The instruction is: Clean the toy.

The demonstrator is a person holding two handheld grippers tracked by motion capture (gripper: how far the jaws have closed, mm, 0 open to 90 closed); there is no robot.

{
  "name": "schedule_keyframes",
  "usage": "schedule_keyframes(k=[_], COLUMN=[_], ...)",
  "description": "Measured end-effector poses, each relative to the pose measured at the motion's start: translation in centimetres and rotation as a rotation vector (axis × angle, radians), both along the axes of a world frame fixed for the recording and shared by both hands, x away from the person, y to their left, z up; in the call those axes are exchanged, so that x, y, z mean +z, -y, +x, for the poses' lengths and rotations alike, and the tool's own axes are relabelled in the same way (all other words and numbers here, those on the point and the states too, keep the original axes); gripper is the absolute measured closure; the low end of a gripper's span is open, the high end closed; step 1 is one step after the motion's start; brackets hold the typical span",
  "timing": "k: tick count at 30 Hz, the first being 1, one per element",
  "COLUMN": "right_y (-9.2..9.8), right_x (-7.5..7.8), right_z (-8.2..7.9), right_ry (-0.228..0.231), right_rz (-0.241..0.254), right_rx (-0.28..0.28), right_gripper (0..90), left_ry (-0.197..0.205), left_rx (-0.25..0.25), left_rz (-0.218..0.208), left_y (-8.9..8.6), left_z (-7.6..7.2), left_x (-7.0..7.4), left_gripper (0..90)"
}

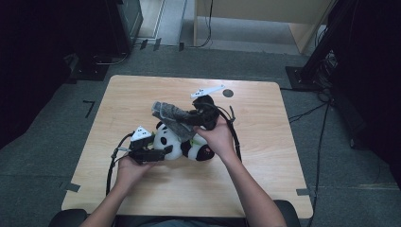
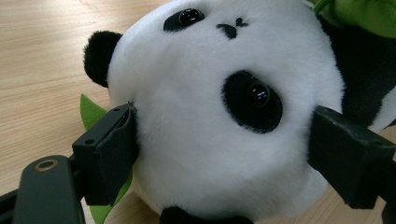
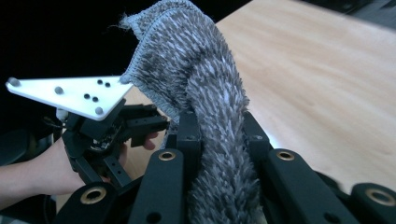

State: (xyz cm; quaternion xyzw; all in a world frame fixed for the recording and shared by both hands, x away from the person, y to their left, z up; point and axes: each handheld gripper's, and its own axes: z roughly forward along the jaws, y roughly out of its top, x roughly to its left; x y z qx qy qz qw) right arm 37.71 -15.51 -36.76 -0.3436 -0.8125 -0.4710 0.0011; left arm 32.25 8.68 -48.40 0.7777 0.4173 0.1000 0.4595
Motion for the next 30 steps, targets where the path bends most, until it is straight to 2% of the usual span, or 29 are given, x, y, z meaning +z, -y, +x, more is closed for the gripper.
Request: schedule_keyframes(k=[1,7,8,13,16,18,22,28,30], right_y=[0.0,-0.3,0.0,1.0,1.6,1.8,2.2,3.6,4.1], right_x=[0.0,-3.4,-4.0,-4.4,-4.5,-4.3,-4.0,-3.4,-3.1], right_z=[0.0,1.7,2.0,2.7,2.9,2.9,2.9,3.1,3.1], right_ry=[0.0,-0.09,-0.083,-0.081,-0.089,-0.068,-0.055,-0.049,-0.033], right_rz=[0.0,-0.076,-0.101,-0.141,-0.129,-0.149,-0.163,-0.161,-0.173], right_rx=[0.0,-0.016,-0.036,-0.084,-0.093,-0.103,-0.119,-0.163,-0.187], right_gripper=[76.2,75.2,73.7,74.2,75.1,75.4,75.7,75.5,75.7], left_ry=[0.0,-0.001,0.0,-0.01,-0.016,-0.02,-0.023,-0.02,-0.021], left_rx=[-0.001,-0.008,-0.007,0.002,0.005,0.007,0.007,0.001,-0.002], left_rz=[0.0,-0.005,-0.006,-0.009,-0.005,-0.002,0.003,-0.003,-0.003], left_y=[0.0,-0.1,-0.1,0.0,0.0,0.0,0.1,0.0,0.0], left_z=[0.0,0.1,0.1,0.1,0.1,0.1,0.1,0.2,0.1], left_x=[0.0,-0.1,-0.1,-0.1,-0.1,0.0,0.0,0.0,0.0], left_gripper=[14.3,14.2,14.1,14.3,15.0,15.5,15.5,16.2,17.2])
